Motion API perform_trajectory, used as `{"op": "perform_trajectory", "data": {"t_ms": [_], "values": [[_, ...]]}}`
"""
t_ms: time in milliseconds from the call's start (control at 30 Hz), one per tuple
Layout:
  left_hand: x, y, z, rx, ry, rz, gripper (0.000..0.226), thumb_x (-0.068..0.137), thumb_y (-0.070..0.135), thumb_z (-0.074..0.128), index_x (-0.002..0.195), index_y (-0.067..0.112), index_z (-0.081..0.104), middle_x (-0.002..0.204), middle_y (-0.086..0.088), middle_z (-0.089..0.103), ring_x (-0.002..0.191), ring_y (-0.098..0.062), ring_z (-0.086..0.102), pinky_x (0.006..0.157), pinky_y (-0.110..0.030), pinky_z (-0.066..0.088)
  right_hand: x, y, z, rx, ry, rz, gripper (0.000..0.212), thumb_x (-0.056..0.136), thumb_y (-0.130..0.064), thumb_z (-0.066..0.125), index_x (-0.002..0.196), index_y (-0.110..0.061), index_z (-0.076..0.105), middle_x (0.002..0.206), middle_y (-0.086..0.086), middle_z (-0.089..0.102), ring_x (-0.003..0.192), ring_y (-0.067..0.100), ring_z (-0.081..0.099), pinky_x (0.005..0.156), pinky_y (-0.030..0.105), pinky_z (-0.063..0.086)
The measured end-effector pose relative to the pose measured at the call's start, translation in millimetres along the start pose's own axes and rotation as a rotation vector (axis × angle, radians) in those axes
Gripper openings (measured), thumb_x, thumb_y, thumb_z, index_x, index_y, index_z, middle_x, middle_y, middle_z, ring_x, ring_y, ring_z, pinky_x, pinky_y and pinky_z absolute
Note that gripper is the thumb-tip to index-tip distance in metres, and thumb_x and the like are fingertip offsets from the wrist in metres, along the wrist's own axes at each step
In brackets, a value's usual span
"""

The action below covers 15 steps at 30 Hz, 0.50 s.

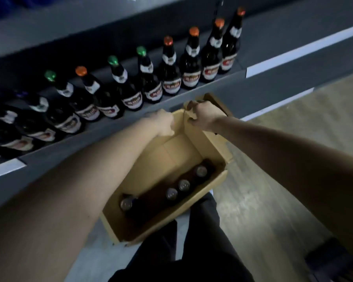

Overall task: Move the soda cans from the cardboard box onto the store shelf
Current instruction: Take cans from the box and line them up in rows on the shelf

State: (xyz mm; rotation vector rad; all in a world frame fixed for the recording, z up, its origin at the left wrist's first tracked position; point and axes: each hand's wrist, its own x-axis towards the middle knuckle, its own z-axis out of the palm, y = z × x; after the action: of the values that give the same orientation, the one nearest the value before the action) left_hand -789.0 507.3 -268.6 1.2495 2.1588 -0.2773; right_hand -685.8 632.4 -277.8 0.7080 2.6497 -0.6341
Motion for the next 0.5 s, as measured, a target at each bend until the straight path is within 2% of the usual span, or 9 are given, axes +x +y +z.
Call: {"op": "perform_trajectory", "data": {"t_ms": [67,133,200,233,333,400,500], "values": [[16.4,0.1,40.6,-0.074,-0.060,-0.050,0.040,0.091,0.034,0.058,0.125,0.014,0.060,0.129,-0.014,0.055,0.114,-0.034,0.055,0.095,-0.039,0.047,5.2,13.8,38.7,0.025,-0.056,0.024,0.048,0.087,-0.030,0.056,0.133,-0.020,0.045,0.127,0.010,0.053,0.113,0.028,0.054,0.088,0.031,0.049],[30.4,2.5,84.3,-0.169,-0.112,-0.117,0.039,0.091,0.034,0.059,0.124,0.013,0.060,0.128,-0.010,0.056,0.116,-0.031,0.054,0.097,-0.033,0.046,10.7,28.3,79.8,0.052,-0.134,0.050,0.049,0.087,-0.028,0.056,0.135,-0.023,0.044,0.125,0.008,0.052,0.111,0.027,0.055,0.085,0.028,0.046],[43.6,4.7,129.8,-0.233,-0.172,-0.145,0.039,0.091,0.028,0.059,0.126,0.013,0.058,0.130,-0.009,0.056,0.119,-0.028,0.053,0.085,-0.017,0.047,16.3,40.6,118.6,0.039,-0.225,0.057,0.049,0.088,-0.026,0.055,0.136,-0.023,0.043,0.128,0.010,0.049,0.113,0.028,0.053,0.086,0.030,0.045],[50.0,6.3,152.1,-0.244,-0.196,-0.131,0.041,0.090,0.027,0.058,0.128,0.013,0.055,0.132,-0.009,0.054,0.120,-0.027,0.051,0.081,-0.015,0.048,20.3,46.8,136.8,0.016,-0.270,0.054,0.049,0.089,-0.025,0.055,0.136,-0.023,0.041,0.130,0.010,0.046,0.115,0.029,0.052,0.085,0.030,0.045],[65.3,15.5,207.2,-0.257,-0.272,-0.105,0.048,0.087,0.031,0.060,0.132,0.019,0.048,0.130,-0.005,0.051,0.120,-0.025,0.049,0.090,-0.035,0.046,35.1,67.3,184.6,-0.023,-0.373,0.056,0.052,0.090,-0.020,0.057,0.138,-0.026,0.039,0.138,0.010,0.038,0.119,0.029,0.048,0.081,0.030,0.041],[74.7,22.6,235.6,-0.264,-0.290,-0.095,0.054,0.086,0.029,0.063,0.136,0.022,0.044,0.134,-0.005,0.048,0.122,-0.025,0.049,0.095,-0.039,0.044,44.9,84.2,212.2,-0.038,-0.421,0.088,0.057,0.088,-0.016,0.058,0.139,-0.030,0.038,0.140,0.009,0.035,0.121,0.031,0.046,0.086,0.032,0.044],[95.9,28.0,273.0,-0.207,-0.295,-0.122,0.063,0.083,0.030,0.066,0.140,0.020,0.039,0.141,-0.005,0.043,0.127,-0.026,0.046,0.100,-0.042,0.038,56.5,106.7,252.8,-0.117,-0.516,0.145,0.071,0.085,-0.009,0.058,0.143,-0.037,0.030,0.146,0.011,0.027,0.127,0.042,0.040,0.095,0.044,0.047]]}}
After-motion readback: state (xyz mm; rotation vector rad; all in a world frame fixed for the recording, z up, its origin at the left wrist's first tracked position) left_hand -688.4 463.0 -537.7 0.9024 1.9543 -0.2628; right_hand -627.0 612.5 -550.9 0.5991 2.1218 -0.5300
